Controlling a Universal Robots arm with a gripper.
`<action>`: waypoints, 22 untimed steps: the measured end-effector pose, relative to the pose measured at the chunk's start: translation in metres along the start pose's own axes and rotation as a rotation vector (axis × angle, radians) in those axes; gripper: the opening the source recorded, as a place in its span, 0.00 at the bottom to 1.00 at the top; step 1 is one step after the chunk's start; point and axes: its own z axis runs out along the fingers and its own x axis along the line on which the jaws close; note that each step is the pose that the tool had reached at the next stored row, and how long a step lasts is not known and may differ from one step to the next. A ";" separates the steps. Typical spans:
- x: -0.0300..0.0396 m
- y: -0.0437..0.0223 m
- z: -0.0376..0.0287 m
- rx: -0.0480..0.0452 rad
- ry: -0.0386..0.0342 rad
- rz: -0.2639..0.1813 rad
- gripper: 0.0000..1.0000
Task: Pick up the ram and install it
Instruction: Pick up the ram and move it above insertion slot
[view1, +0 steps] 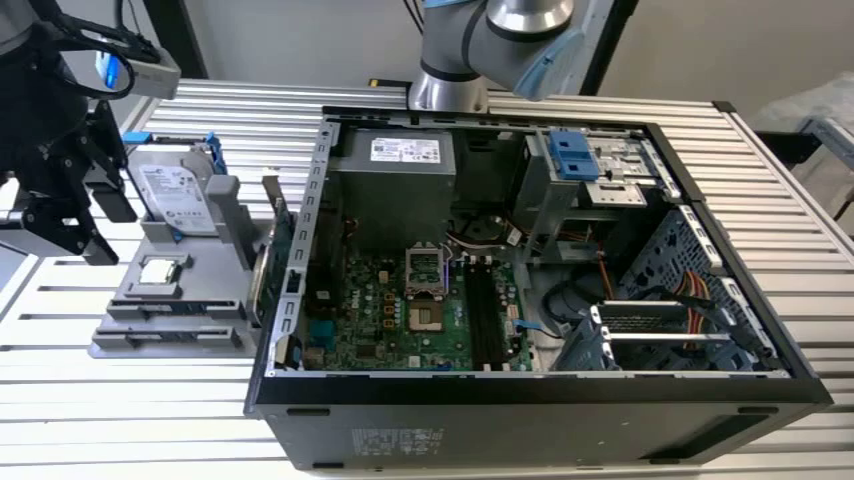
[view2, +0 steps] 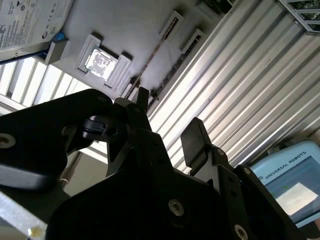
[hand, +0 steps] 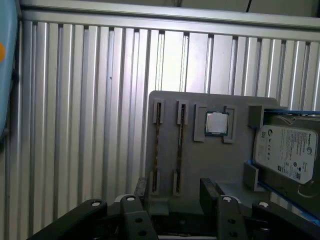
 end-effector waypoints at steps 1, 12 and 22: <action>0.0000 0.0000 0.0004 0.0000 0.0000 0.000 1.00; 0.0000 0.0000 0.0050 0.0001 -0.0001 0.000 1.00; 0.0000 0.0000 0.0105 0.0001 0.0000 0.000 1.00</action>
